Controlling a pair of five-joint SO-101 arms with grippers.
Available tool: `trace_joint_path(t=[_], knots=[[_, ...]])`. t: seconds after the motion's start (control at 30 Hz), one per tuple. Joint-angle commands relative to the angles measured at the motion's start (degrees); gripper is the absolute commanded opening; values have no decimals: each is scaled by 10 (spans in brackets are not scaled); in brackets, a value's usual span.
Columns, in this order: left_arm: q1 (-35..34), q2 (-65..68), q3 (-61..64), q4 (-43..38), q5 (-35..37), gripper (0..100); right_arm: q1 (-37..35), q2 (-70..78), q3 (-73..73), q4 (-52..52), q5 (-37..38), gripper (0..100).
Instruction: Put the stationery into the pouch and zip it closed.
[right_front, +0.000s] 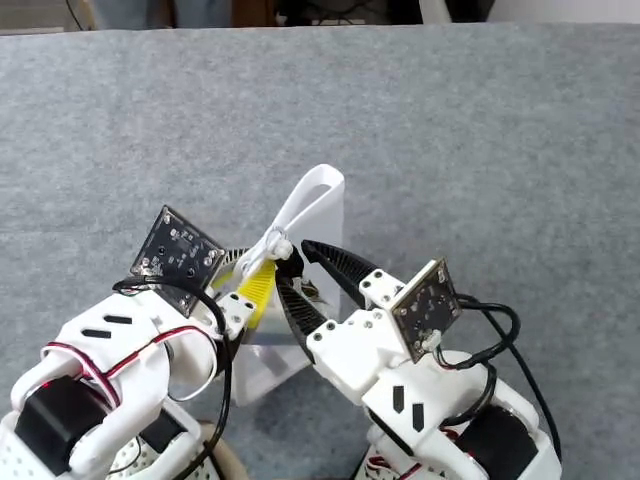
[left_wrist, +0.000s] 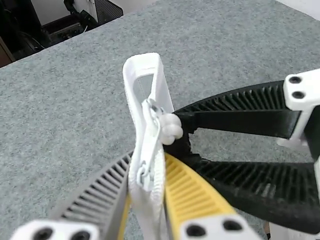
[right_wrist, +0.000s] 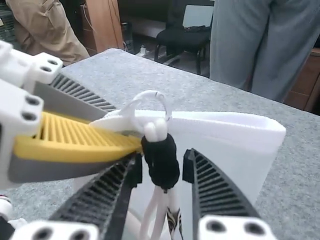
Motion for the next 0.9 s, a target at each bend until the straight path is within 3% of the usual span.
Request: trace_joint_path(t=[0.0, 0.2, 0.3, 0.67, 0.87], knots=[[0, -7, -28, -3, 4, 28, -7, 1, 2, -14, 1, 155], [0, -7, -29, -3, 4, 28, -7, 1, 2, -14, 2, 8], [0, -7, -29, -3, 4, 28, -7, 1, 2, -14, 2, 40], [0, -7, -28, 4, 4, 28, -6, -4, -2, -12, 4, 12], [0, -7, -28, 34, 2, 28, 84, -5, -58, 4, 72, 12]])
